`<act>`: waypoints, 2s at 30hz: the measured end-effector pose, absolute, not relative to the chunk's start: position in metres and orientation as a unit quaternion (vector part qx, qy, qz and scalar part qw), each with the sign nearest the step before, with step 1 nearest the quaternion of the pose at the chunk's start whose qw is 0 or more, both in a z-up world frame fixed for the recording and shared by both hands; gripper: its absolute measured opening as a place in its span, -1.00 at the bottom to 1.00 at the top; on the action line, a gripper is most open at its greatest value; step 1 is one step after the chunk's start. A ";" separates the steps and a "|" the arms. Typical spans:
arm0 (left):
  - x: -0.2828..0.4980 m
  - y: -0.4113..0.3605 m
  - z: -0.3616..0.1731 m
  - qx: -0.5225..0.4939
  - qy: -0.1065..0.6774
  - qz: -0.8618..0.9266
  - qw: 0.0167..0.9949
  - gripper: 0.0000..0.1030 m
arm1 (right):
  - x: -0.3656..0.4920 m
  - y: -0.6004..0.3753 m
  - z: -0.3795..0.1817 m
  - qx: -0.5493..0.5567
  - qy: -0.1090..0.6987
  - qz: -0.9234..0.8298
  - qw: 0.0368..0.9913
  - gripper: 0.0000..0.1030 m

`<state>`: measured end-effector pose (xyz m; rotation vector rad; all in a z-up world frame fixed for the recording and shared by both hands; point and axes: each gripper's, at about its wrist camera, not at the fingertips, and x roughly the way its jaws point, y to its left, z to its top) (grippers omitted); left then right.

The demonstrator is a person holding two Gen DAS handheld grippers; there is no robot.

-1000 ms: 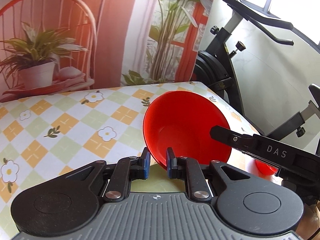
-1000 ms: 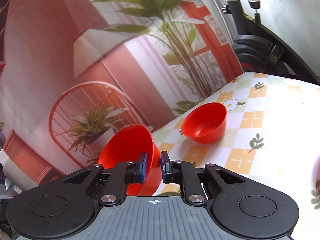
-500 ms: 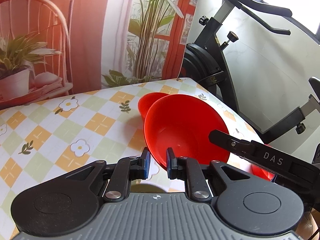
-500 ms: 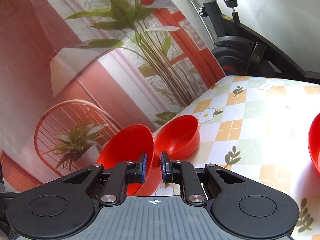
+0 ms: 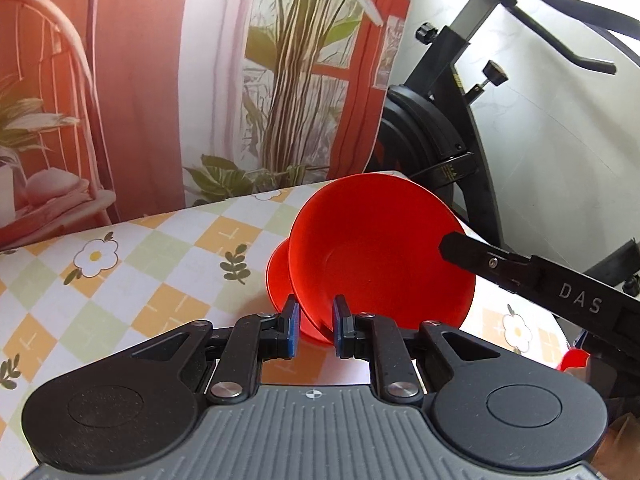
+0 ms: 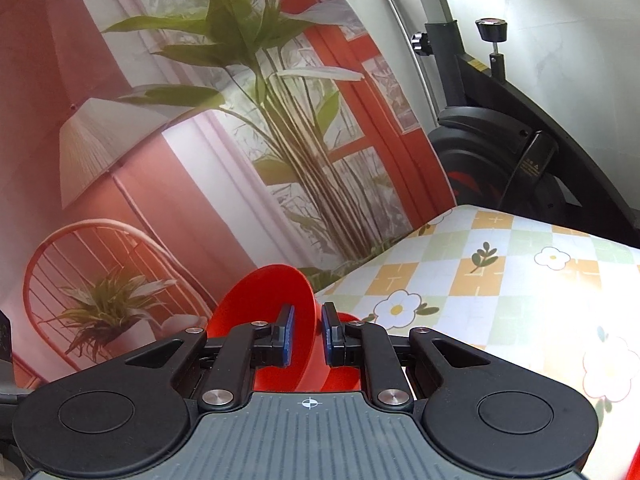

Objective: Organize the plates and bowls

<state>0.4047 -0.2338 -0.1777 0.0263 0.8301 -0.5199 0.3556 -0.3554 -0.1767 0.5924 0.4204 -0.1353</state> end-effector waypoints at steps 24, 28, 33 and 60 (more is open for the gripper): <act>0.434 -0.244 -0.206 0.052 0.421 -0.229 0.876 -0.65 | 0.384 -0.366 -0.210 0.294 0.244 -0.081 0.921 -0.72; 0.429 -0.242 -0.203 0.053 0.416 -0.225 0.880 -0.62 | 0.376 -0.367 -0.207 0.289 0.238 -0.084 0.923 -0.71; 0.416 -0.240 -0.193 0.047 0.398 -0.229 0.887 -0.26 | 0.357 -0.366 -0.200 0.280 0.226 -0.097 0.928 -0.63; 0.303 -0.310 -0.189 0.034 0.348 -0.365 0.863 0.57 | 0.180 -0.415 -0.183 0.134 0.154 -0.295 0.933 0.45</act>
